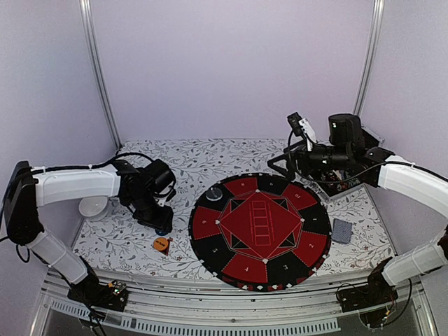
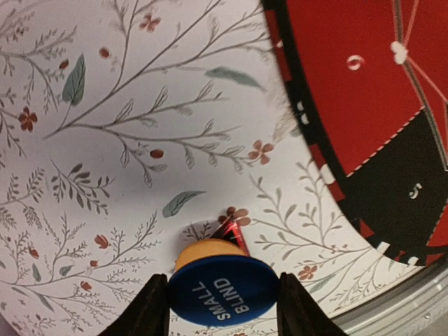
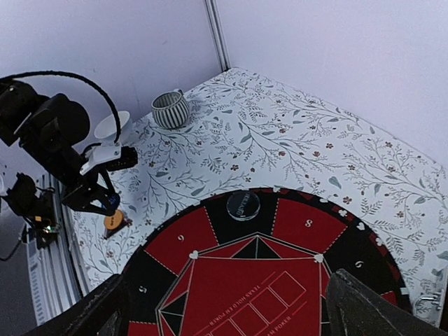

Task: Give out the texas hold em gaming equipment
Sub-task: Pick up the small blind button from the center of the board, then pass from the left arm to the right

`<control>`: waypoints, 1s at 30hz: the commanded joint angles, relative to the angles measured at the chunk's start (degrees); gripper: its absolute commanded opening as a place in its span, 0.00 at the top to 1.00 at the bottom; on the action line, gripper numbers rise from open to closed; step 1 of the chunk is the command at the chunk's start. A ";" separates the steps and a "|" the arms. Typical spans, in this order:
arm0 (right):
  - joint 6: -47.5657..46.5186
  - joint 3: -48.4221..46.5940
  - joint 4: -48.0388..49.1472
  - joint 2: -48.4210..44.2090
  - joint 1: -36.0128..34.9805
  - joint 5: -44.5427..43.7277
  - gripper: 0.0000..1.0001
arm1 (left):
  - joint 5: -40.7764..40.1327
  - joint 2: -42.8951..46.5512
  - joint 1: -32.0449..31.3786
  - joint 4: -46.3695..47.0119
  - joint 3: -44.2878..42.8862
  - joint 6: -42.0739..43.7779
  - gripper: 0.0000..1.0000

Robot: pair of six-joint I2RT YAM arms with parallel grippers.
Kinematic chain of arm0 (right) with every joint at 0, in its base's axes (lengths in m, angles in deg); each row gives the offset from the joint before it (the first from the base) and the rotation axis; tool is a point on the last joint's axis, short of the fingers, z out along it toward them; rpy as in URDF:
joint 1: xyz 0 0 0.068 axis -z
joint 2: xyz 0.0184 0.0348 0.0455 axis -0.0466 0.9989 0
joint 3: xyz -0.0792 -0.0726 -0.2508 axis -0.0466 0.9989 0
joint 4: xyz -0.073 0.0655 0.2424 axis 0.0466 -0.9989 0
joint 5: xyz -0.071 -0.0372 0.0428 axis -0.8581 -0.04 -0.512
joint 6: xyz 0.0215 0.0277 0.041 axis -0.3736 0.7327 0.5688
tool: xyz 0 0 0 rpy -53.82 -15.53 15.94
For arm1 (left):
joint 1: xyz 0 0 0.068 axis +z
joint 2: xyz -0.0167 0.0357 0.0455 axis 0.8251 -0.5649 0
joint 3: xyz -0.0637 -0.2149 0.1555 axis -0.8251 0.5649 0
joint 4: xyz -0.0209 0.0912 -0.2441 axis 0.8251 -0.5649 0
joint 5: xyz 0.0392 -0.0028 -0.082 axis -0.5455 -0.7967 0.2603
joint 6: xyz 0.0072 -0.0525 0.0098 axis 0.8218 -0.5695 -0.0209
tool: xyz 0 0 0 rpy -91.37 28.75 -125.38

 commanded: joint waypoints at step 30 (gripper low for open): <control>57.48 -18.59 38.68 48.84 -13.35 34.25 0.56 | -7.43 -9.06 -12.71 -2.07 -24.31 16.63 0.56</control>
